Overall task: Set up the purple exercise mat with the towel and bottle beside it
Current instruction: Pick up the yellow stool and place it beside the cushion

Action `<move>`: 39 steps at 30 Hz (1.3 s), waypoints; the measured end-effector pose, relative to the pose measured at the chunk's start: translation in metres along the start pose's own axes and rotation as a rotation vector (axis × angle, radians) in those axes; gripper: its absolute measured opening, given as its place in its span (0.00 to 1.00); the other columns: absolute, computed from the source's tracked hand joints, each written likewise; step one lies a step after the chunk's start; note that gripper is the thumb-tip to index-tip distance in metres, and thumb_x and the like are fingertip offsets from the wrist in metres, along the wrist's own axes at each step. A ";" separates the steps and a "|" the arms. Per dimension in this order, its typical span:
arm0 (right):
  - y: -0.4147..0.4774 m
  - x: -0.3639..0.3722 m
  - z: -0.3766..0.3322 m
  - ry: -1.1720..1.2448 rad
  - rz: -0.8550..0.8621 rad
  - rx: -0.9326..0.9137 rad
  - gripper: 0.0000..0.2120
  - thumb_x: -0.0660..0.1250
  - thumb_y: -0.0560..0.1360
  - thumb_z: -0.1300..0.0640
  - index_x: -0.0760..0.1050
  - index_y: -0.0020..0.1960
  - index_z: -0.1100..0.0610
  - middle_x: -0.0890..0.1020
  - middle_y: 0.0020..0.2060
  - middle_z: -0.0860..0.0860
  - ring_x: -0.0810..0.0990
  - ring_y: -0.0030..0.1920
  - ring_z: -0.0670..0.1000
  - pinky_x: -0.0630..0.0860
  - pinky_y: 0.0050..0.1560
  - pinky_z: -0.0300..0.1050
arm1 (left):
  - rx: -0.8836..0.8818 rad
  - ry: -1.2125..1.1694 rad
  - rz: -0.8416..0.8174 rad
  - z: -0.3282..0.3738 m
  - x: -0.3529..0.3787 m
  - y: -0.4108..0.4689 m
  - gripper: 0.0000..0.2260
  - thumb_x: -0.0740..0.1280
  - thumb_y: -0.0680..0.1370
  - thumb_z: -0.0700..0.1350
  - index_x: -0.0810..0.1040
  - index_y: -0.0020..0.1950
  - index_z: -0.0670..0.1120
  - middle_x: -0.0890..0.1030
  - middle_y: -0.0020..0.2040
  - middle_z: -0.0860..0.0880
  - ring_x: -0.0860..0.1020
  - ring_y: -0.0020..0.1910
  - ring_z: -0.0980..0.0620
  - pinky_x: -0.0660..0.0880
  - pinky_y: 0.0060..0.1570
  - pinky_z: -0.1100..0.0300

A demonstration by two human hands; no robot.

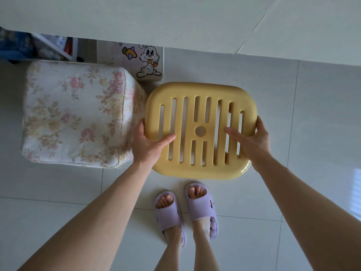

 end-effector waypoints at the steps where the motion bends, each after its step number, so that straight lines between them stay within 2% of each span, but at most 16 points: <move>1: 0.001 0.000 -0.001 -0.004 -0.003 -0.004 0.41 0.79 0.61 0.46 0.66 0.70 0.47 0.80 0.54 0.46 0.80 0.53 0.51 0.75 0.51 0.49 | -0.002 -0.001 0.001 0.000 0.000 0.001 0.40 0.82 0.59 0.52 0.70 0.68 0.51 0.79 0.58 0.51 0.79 0.55 0.51 0.77 0.57 0.49; 4: 0.001 0.001 0.000 -0.003 -0.014 0.002 0.42 0.79 0.61 0.45 0.65 0.71 0.46 0.80 0.54 0.46 0.79 0.53 0.51 0.76 0.53 0.50 | -0.014 -0.004 -0.004 0.000 0.001 0.001 0.39 0.82 0.59 0.51 0.71 0.67 0.51 0.80 0.58 0.51 0.80 0.54 0.51 0.78 0.56 0.49; 8: -0.001 0.000 -0.001 0.002 -0.017 0.002 0.39 0.79 0.62 0.48 0.66 0.69 0.46 0.78 0.46 0.39 0.79 0.50 0.49 0.73 0.48 0.46 | -0.007 0.006 0.000 0.001 0.000 0.000 0.37 0.82 0.59 0.50 0.71 0.65 0.52 0.80 0.57 0.52 0.80 0.53 0.51 0.78 0.56 0.49; 12: -0.001 0.001 -0.001 0.019 -0.017 -0.003 0.39 0.79 0.62 0.49 0.66 0.69 0.47 0.79 0.47 0.40 0.79 0.50 0.49 0.74 0.50 0.47 | -0.007 0.016 -0.006 0.002 0.000 0.000 0.38 0.82 0.60 0.51 0.70 0.66 0.52 0.80 0.57 0.51 0.79 0.54 0.51 0.77 0.57 0.49; 16: -0.001 0.002 0.002 -0.003 -0.010 -0.005 0.43 0.79 0.62 0.47 0.63 0.72 0.46 0.79 0.55 0.45 0.78 0.54 0.51 0.75 0.56 0.51 | -0.005 0.038 -0.017 0.002 -0.001 -0.001 0.40 0.81 0.60 0.53 0.69 0.68 0.52 0.79 0.60 0.51 0.78 0.56 0.50 0.76 0.59 0.50; 19: -0.002 0.004 0.001 -0.043 -0.012 0.003 0.47 0.78 0.62 0.43 0.58 0.74 0.47 0.76 0.63 0.48 0.76 0.61 0.54 0.73 0.62 0.56 | -0.004 0.072 -0.034 0.004 -0.002 -0.003 0.42 0.80 0.60 0.56 0.67 0.70 0.50 0.77 0.63 0.50 0.76 0.59 0.49 0.74 0.62 0.51; 21: -0.006 0.003 -0.002 -0.061 0.002 0.019 0.49 0.77 0.64 0.44 0.53 0.77 0.49 0.72 0.69 0.50 0.72 0.67 0.55 0.70 0.66 0.56 | -0.010 0.084 -0.043 0.006 -0.004 -0.007 0.47 0.78 0.59 0.60 0.63 0.73 0.49 0.73 0.68 0.49 0.73 0.65 0.48 0.71 0.65 0.48; 24: -0.022 0.001 -0.013 -0.096 0.030 -0.004 0.49 0.76 0.67 0.46 0.50 0.78 0.50 0.67 0.73 0.51 0.67 0.72 0.55 0.67 0.68 0.54 | -0.019 0.061 -0.053 0.011 -0.009 -0.021 0.46 0.78 0.63 0.58 0.59 0.76 0.51 0.68 0.73 0.50 0.67 0.71 0.48 0.66 0.70 0.47; 28: -0.056 -0.009 -0.029 -0.087 0.056 -0.042 0.44 0.74 0.69 0.46 0.54 0.77 0.50 0.66 0.73 0.52 0.66 0.72 0.54 0.66 0.70 0.56 | -0.006 0.028 -0.063 0.027 -0.018 -0.052 0.44 0.77 0.67 0.54 0.56 0.77 0.51 0.62 0.77 0.50 0.61 0.75 0.50 0.60 0.73 0.50; 30: -0.075 -0.017 -0.041 -0.040 0.067 -0.046 0.40 0.74 0.70 0.47 0.59 0.76 0.50 0.69 0.72 0.51 0.67 0.71 0.53 0.67 0.69 0.56 | -0.009 0.008 -0.070 0.040 -0.025 -0.069 0.43 0.76 0.68 0.53 0.56 0.77 0.51 0.61 0.77 0.49 0.61 0.75 0.50 0.60 0.73 0.50; 32: -0.098 -0.028 -0.056 0.001 0.063 -0.056 0.35 0.73 0.71 0.48 0.64 0.73 0.51 0.73 0.67 0.50 0.71 0.67 0.52 0.70 0.65 0.51 | 0.000 -0.005 -0.085 0.060 -0.035 -0.090 0.41 0.76 0.69 0.53 0.58 0.77 0.49 0.64 0.76 0.48 0.64 0.73 0.49 0.62 0.72 0.50; 34: -0.120 -0.038 -0.071 0.034 0.051 -0.064 0.31 0.73 0.71 0.49 0.67 0.71 0.52 0.76 0.61 0.49 0.75 0.62 0.50 0.71 0.57 0.45 | 0.010 -0.010 -0.097 0.079 -0.044 -0.109 0.40 0.75 0.69 0.53 0.60 0.76 0.48 0.67 0.74 0.46 0.67 0.71 0.48 0.65 0.70 0.49; 36: -0.146 -0.050 -0.085 0.084 0.039 -0.061 0.28 0.73 0.72 0.50 0.69 0.69 0.53 0.75 0.57 0.47 0.76 0.57 0.49 0.69 0.53 0.42 | 0.025 -0.016 -0.128 0.102 -0.055 -0.133 0.41 0.76 0.68 0.55 0.61 0.75 0.47 0.69 0.72 0.44 0.69 0.69 0.48 0.67 0.68 0.48; 39: -0.189 -0.076 -0.112 0.159 0.058 -0.075 0.24 0.72 0.73 0.52 0.72 0.66 0.54 0.77 0.54 0.48 0.78 0.55 0.50 0.71 0.50 0.41 | 0.085 0.014 -0.183 0.142 -0.073 -0.174 0.46 0.74 0.58 0.64 0.66 0.72 0.47 0.73 0.68 0.46 0.73 0.64 0.48 0.70 0.65 0.47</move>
Point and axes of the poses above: each hand's wrist, its own y-axis towards the middle knuckle, its own x-axis out of the palm, z = x × y, the point moved 4 cm from there along y, towards the middle knuckle
